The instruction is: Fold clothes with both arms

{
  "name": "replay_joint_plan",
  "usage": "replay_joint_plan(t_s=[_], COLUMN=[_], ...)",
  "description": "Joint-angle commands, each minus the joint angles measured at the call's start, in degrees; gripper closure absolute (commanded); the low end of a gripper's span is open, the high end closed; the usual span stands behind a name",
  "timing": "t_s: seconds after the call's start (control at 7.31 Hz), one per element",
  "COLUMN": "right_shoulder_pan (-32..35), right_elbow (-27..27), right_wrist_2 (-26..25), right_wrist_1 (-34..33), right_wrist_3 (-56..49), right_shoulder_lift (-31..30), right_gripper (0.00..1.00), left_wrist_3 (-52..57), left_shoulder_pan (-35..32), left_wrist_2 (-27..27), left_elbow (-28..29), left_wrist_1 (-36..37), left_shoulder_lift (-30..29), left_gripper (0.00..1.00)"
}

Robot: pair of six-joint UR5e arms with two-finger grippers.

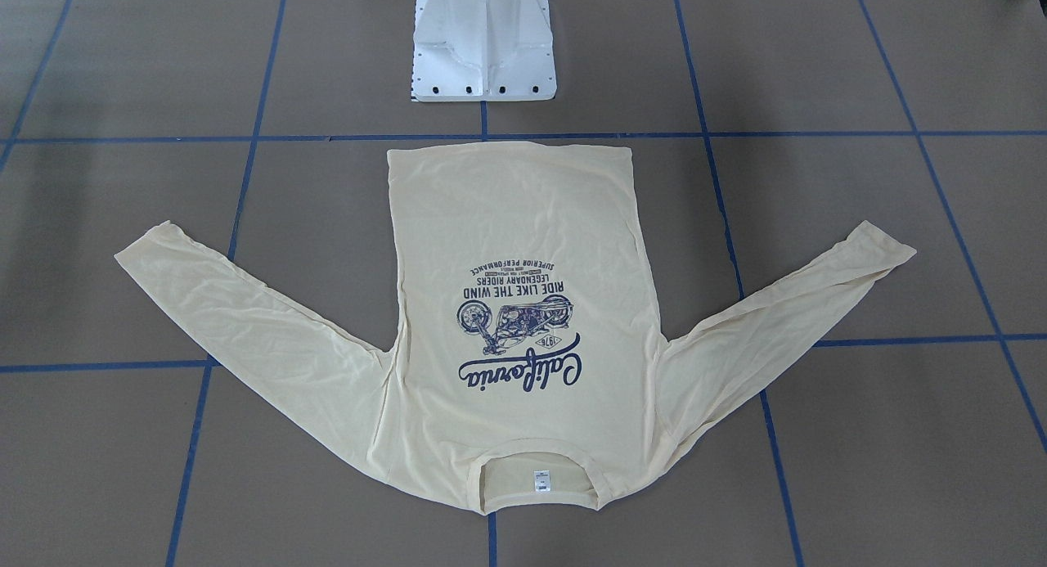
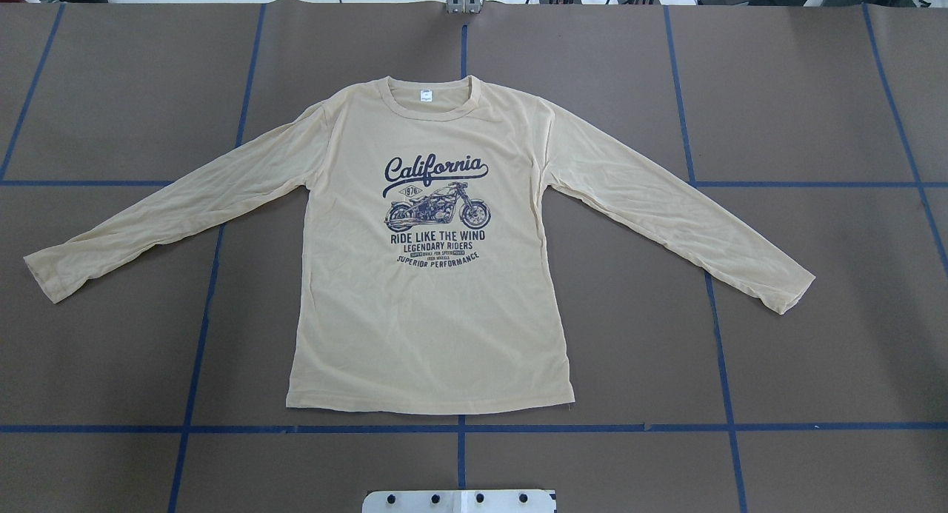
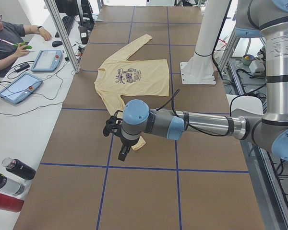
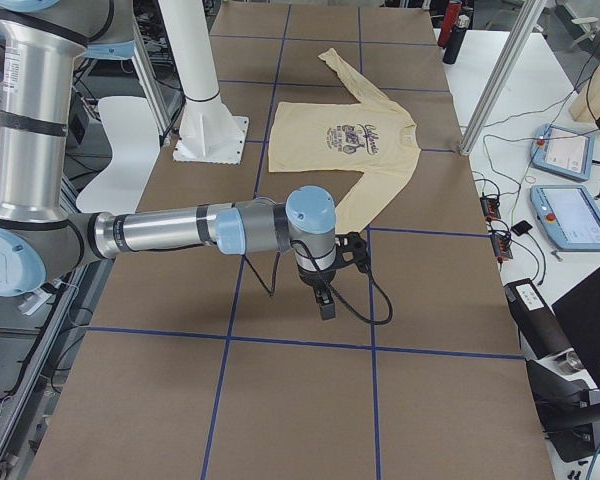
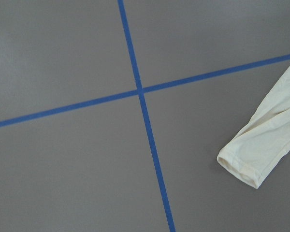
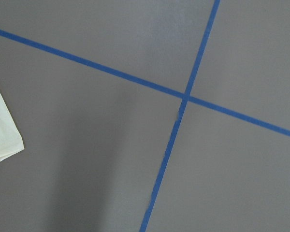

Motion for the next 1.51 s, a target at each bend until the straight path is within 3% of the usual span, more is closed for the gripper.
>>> replay_joint_plan(t_s=[0.0, 0.27, 0.55, 0.82, 1.09, 1.37], right_shoulder_pan=[-0.01, -0.01, -3.15, -12.53, -25.27, -28.74], right_elbow=[-0.85, -0.68, -0.24, -0.5, -1.2, -8.45], right_wrist_2=[0.25, 1.2, 2.87, -0.43, -12.88, -13.55], right_wrist_1=[2.99, 3.08, 3.61, 16.63, 32.8, 50.52], right_wrist_3=[2.56, 3.28, 16.12, 38.75, 56.66, 63.97], right_shoulder_lift=[2.48, 3.54, 7.14, 6.89, 1.74, -1.8], right_gripper=[0.0, 0.0, 0.0, 0.0, 0.0, 0.02], left_wrist_3=[-0.14, -0.31, -1.36, -1.72, -1.89, -2.25], left_shoulder_pan=[-0.09, 0.0, 0.0, 0.78, 1.93, 1.93], left_wrist_2=[0.09, -0.17, -0.44, -0.35, -0.18, -0.44], left_elbow=[1.53, 5.48, 6.98, 6.99, 6.99, 6.99], left_wrist_1=[-8.76, -13.88, -20.64, -21.81, -21.81, -21.81], left_shoulder_lift=[-5.71, -10.65, -10.67, -10.58, -10.5, -10.41], left_gripper=[0.0, 0.0, 0.0, 0.0, 0.0, 0.0])
